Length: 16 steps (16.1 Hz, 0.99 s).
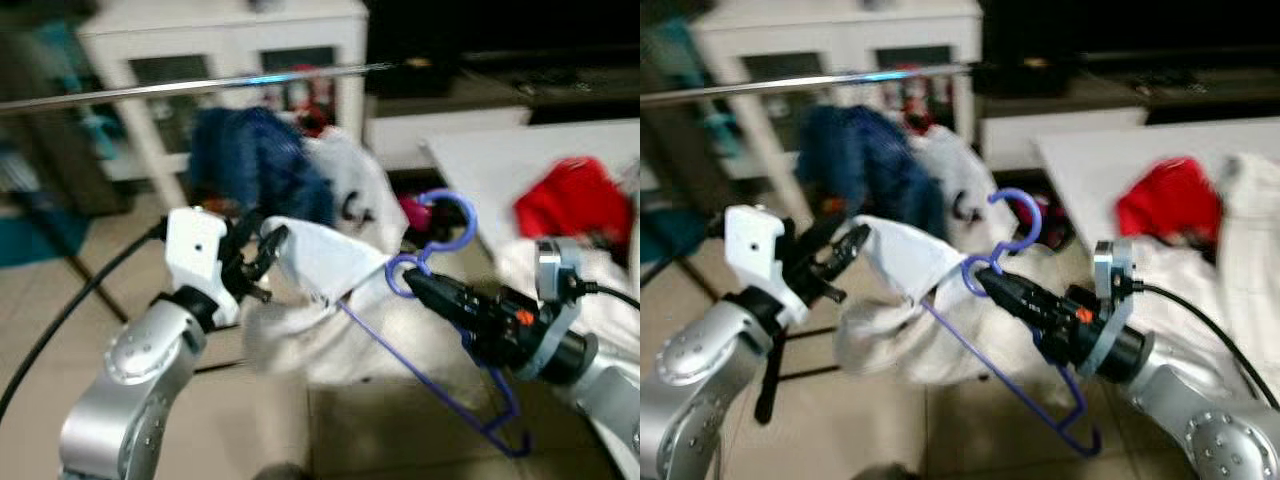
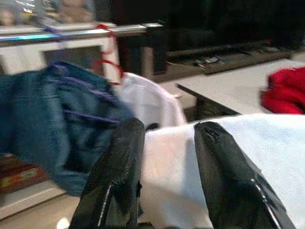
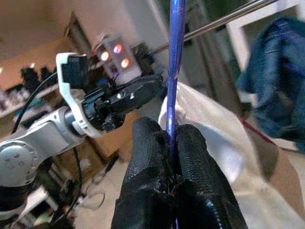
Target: Hang hanger
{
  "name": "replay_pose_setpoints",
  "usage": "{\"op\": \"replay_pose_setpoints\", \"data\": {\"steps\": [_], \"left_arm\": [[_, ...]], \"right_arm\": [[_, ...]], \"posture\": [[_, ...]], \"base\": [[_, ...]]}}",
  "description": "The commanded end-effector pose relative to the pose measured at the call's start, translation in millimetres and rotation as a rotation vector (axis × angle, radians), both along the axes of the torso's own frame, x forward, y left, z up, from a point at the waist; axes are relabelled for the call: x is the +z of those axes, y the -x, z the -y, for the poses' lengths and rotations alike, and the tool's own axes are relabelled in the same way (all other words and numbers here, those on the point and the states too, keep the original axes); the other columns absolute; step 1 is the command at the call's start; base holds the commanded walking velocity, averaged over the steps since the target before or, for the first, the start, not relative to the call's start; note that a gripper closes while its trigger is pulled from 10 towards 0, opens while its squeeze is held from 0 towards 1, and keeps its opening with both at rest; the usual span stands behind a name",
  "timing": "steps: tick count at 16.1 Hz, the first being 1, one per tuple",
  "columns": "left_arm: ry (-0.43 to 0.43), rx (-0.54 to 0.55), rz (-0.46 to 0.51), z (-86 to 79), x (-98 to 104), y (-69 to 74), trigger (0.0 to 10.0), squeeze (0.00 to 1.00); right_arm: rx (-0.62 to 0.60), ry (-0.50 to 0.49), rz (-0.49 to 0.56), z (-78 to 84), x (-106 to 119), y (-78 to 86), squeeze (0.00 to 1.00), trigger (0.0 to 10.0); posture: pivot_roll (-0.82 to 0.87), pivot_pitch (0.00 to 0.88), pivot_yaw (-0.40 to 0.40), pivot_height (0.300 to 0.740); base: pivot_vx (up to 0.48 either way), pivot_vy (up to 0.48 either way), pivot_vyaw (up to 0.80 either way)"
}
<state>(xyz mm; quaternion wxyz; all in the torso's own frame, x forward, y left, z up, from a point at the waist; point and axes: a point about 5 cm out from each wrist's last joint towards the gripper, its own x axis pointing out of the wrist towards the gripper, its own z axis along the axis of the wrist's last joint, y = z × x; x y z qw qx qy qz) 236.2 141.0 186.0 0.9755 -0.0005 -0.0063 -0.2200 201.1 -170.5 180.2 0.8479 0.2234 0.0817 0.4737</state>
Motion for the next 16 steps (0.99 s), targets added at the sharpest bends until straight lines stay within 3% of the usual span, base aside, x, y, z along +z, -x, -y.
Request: {"op": "replay_pose_setpoints", "data": {"steps": [1, 2, 5, 8, 10, 11, 16], "left_arm": [[-0.010, 0.011, 0.008, -0.8, 1.5, 1.5, 10.0, 0.00], [-0.010, 0.010, 0.008, -0.9, 1.6, 1.9, 10.0, 0.00], [0.052, 0.003, -0.030, -0.7, -1.8, 3.5, 10.0, 0.00], [0.036, 0.020, -0.010, -4.6, 1.5, 2.8, 10.0, 0.00], [0.008, 0.071, -0.011, -17.3, 1.9, -1.4, 10.0, 0.00], [0.006, 0.070, -0.006, -23.9, 3.6, -3.0, 10.0, 1.00], [-0.047, -0.029, 0.002, -18.8, 5.4, -9.5, 10.0, 1.00]], "right_arm": [[0.019, -0.002, 0.043, -1.0, 7.2, 1.0, 0.00, 10.0], [0.020, -0.002, 0.043, -0.8, 7.3, 1.2, 0.00, 10.0], [0.015, 0.006, 0.039, -1.3, 5.0, 0.5, 0.00, 10.0], [-0.008, 0.016, 0.054, -6.3, 5.4, -6.3, 0.00, 10.0], [-0.060, 0.051, 0.071, -12.3, 4.7, -15.4, 0.00, 10.0], [-0.091, 0.100, 0.092, -16.8, 4.1, -22.1, 0.00, 10.0], [-0.221, 0.207, 0.184, -32.5, 5.7, -51.0, 0.00, 10.0]], "posture": [[-0.11, 0.000, 0.042, 0.740], [-0.11, 0.000, 0.042, 0.740], [-0.11, 0.000, 0.041, 0.740], [-0.10, 0.000, 0.042, 0.740], [-0.10, 0.000, 0.042, 0.740], [-0.11, 0.000, 0.057, 0.740], [-0.11, 0.000, 0.066, 0.740]], "base": [[0.000, -0.480, 0.80], [0.000, -0.480, 0.80], [0.000, 0.160, 0.80], [0.000, 0.426, 0.80], [0.000, 0.000, 0.34], [0.000, 0.000, 0.00], [0.000, 0.000, 0.00]]}}
